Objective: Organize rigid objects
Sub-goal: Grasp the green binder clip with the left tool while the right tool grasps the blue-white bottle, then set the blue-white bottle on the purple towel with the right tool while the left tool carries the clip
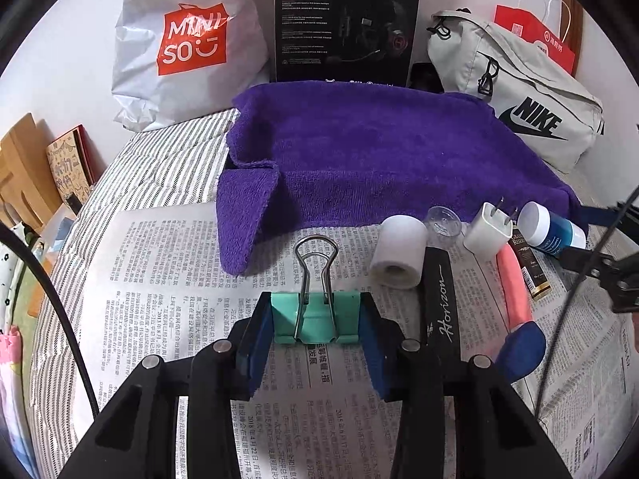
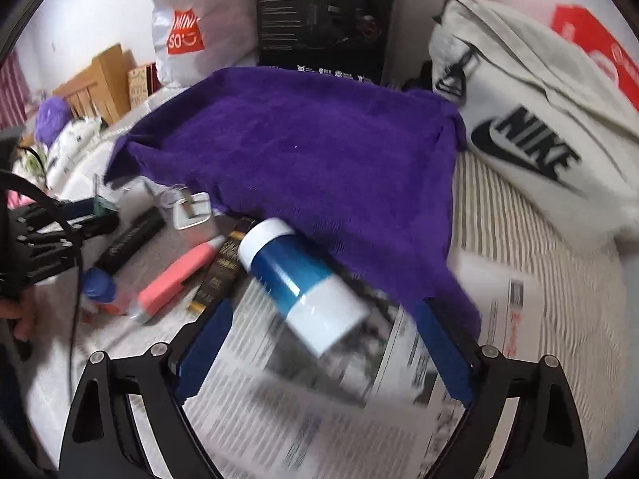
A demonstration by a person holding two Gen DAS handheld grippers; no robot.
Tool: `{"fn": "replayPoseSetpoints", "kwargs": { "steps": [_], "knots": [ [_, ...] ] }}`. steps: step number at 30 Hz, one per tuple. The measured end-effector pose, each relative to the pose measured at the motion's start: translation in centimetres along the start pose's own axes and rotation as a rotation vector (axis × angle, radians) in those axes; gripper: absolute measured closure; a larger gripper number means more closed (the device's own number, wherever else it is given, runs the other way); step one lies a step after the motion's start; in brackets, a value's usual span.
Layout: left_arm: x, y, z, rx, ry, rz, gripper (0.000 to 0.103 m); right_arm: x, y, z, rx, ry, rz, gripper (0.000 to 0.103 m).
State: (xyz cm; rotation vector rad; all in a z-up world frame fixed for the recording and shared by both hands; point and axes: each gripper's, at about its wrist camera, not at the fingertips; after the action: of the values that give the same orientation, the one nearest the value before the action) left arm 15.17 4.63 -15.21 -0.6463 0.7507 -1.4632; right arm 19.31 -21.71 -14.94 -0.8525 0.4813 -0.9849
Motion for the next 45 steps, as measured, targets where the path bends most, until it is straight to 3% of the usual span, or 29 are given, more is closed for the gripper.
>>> {"fn": "replayPoseSetpoints", "kwargs": {
  "steps": [4, 6, 9, 11, 18, 20, 25, 35, 45],
  "knots": [
    [0.0, 0.0, 0.0, 0.000, 0.000, 0.001, 0.064, -0.4, 1.3, 0.4, -0.018, -0.072, 0.045, 0.047],
    [-0.1, 0.0, 0.0, 0.000, 0.001, 0.001, 0.064, -0.4, 1.2, 0.2, -0.015, -0.073, 0.045, 0.048],
    [0.0, 0.0, 0.0, 0.000, 0.000, 0.000, 0.064, -0.2, 0.1, -0.5, -0.051, 0.002, 0.090, 0.059],
    [-0.1, 0.0, 0.0, -0.001, 0.001, 0.001, 0.064, -0.4, -0.2, -0.7, -0.066, 0.028, 0.159, 0.060],
    [-0.1, 0.0, 0.0, -0.001, 0.000, 0.000, 0.064, -1.3, 1.5, 0.2, -0.083, -0.002, 0.100, 0.060],
    [-0.1, 0.0, 0.0, -0.001, 0.000, 0.000, 0.064, -1.9, 1.6, 0.4, -0.071, -0.023, 0.087, 0.066],
    [-0.1, 0.0, 0.1, -0.001, 0.001, 0.001, 0.064, -1.7, 1.5, 0.1, -0.046, 0.039, 0.086, 0.066],
    [-0.2, -0.4, -0.1, -0.018, -0.005, -0.010, 0.064, 0.1, -1.9, -2.1, -0.044, 0.150, 0.118, 0.066],
    [-2.0, -3.2, -0.4, -0.026, -0.065, -0.045, 0.064, 0.7, -4.8, -2.0, -0.001, 0.153, 0.127, 0.066]
  ]
}}
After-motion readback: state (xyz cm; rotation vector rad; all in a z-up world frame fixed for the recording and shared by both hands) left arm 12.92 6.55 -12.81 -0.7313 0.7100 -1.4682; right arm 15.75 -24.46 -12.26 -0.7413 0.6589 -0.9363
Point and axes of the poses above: each gripper's, at about its wrist camera, not at the fingertips, and y roughly the way its jaws point, x to its right, z to its top, and after that the axes turned 4 degrees about z, right-handed
